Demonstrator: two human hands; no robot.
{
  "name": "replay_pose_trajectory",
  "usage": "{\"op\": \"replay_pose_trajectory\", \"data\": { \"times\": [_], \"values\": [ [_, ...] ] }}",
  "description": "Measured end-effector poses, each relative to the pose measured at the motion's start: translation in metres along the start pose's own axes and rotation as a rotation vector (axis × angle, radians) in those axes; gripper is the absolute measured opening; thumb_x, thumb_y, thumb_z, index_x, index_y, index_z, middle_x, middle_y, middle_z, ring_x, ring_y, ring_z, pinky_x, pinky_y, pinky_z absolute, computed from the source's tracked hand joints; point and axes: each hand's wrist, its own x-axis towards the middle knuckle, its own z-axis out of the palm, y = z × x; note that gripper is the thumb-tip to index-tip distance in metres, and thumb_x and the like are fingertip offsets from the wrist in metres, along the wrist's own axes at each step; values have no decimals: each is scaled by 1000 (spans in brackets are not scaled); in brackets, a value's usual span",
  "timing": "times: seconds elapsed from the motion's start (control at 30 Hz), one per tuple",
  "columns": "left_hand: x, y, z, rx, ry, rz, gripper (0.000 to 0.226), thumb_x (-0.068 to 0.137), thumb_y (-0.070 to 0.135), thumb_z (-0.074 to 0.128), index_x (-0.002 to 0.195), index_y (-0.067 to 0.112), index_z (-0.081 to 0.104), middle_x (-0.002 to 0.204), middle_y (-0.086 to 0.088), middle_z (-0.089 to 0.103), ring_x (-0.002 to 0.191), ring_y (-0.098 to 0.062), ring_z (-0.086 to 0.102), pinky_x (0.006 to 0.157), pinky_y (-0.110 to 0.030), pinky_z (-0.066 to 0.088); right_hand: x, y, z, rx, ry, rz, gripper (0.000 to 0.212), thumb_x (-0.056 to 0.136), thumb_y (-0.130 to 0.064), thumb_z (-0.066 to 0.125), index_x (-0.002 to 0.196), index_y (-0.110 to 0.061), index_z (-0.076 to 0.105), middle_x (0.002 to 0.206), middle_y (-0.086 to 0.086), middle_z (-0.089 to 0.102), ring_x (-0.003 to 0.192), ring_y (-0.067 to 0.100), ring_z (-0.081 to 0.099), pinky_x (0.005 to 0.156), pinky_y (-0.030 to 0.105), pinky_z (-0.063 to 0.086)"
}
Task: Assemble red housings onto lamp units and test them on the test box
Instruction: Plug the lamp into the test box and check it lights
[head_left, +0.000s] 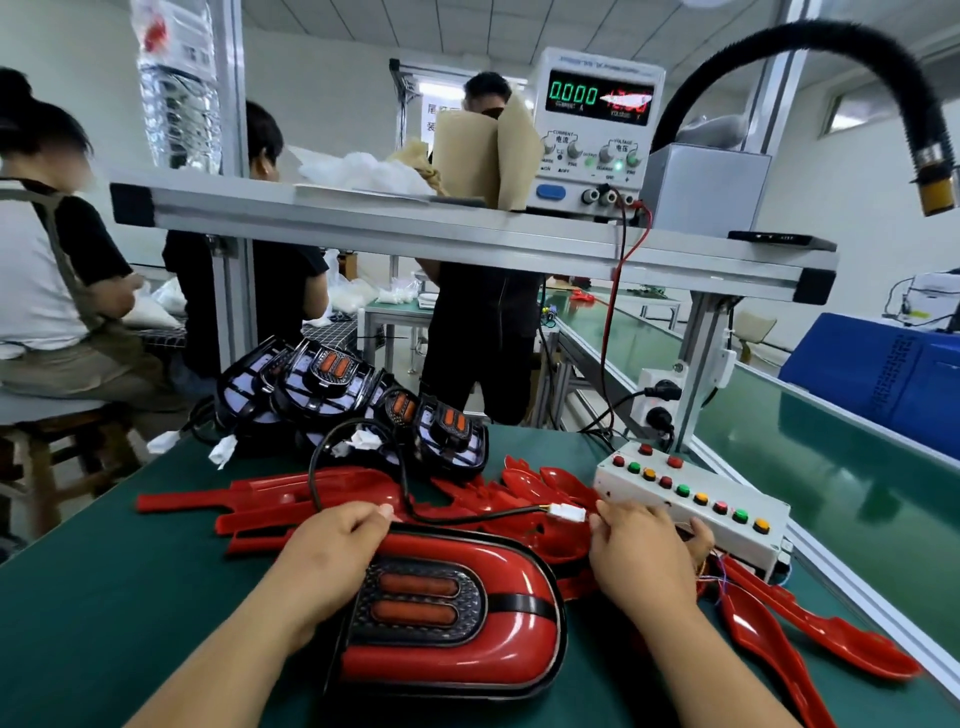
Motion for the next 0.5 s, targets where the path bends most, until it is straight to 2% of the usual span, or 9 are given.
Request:
{"op": "replay_pose_trajectory", "data": {
  "times": [0.07,0.13,0.23,0.33,0.4,0.43,0.5],
  "values": [
    [3,-1,5,3,95,41,32,98,40,50,79,23,69,84,-1,71,86,-12,63,72,-24,45,2,-2,-2,50,-17,16,40,101,-42,35,136,-36,52,132,-14,58,130,11,43,114,49,9],
    [7,-1,8,-12,152,73,29,98,38,51,77,26,67,81,5,69,82,-5,59,68,-19,40,7,-2,-6,132,-32,42,38,98,-47,37,132,-39,53,124,-12,63,123,12,51,112,48,12],
    [16,-1,10,-43,170,118,29,98,37,51,75,28,66,79,12,66,79,0,56,66,-16,37,19,-3,-10,147,-55,31,34,91,-48,42,117,-36,60,112,-12,65,116,15,54,109,49,17],
    [20,-1,14,-73,161,164,28,96,45,50,75,33,64,77,21,62,77,7,52,67,-13,35,32,-3,-11,128,-93,19,27,79,-47,45,100,-33,54,102,-11,56,118,15,47,104,49,19],
    [21,-1,14,-94,151,190,24,87,57,45,85,42,64,86,27,59,84,13,48,71,-11,33,40,-1,-8,138,-108,11,31,74,-48,43,97,-29,50,111,-8,52,129,15,38,107,50,16],
    [21,-3,14,-101,143,200,28,82,61,42,90,44,63,90,28,58,86,15,46,73,-10,33,44,1,-6,129,-122,-2,37,73,-49,41,101,-26,49,122,-6,51,138,15,29,109,50,13],
    [22,-6,13,-107,129,209,35,78,65,39,96,46,62,95,28,59,89,16,46,74,-10,34,52,2,0,97,-160,-25,55,74,-47,38,119,-19,49,146,-3,39,149,13,6,114,50,5]
  ]
}}
